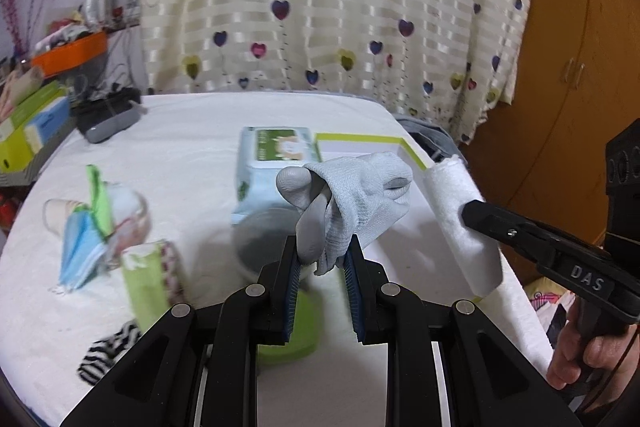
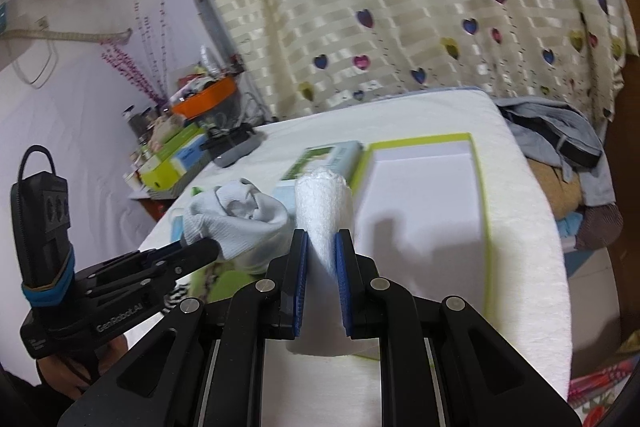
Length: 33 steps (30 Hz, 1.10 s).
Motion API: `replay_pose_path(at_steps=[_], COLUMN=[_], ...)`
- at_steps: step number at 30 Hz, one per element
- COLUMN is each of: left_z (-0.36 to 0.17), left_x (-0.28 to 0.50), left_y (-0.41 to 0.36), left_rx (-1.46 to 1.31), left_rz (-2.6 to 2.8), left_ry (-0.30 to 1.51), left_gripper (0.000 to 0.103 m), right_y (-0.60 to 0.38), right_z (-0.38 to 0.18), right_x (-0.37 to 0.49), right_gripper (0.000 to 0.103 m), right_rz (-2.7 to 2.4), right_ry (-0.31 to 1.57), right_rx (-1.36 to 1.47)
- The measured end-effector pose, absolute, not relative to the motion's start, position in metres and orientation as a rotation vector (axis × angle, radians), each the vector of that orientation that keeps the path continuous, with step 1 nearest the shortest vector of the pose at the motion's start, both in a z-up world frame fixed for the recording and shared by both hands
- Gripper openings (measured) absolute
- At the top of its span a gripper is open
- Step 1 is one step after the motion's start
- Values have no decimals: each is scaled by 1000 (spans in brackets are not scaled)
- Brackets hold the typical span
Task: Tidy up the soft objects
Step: 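Lift the grey glove and white towel and carry both toward the white box, then lower glove and towel into the white box and open both tools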
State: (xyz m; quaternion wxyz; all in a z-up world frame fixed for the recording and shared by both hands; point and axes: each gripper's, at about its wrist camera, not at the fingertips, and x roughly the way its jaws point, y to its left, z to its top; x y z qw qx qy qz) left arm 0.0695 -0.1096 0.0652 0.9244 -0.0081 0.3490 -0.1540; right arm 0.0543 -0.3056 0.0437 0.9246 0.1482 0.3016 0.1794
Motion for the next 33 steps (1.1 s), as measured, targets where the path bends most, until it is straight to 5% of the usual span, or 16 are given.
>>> replay_pose_path(at_steps=[25, 33], left_z=[20, 25], left_x=[109, 102], left_y=[-184, -181], left_rx=[57, 39], left_rz=[-420, -461], left_ry=[839, 828], left_gripper=[22, 32], right_y=[-359, -355], right_z=[2, 12], right_x=[84, 75], right_gripper=[22, 27], right_rz=[192, 185], right_ry=[707, 679], right_rx=[322, 293])
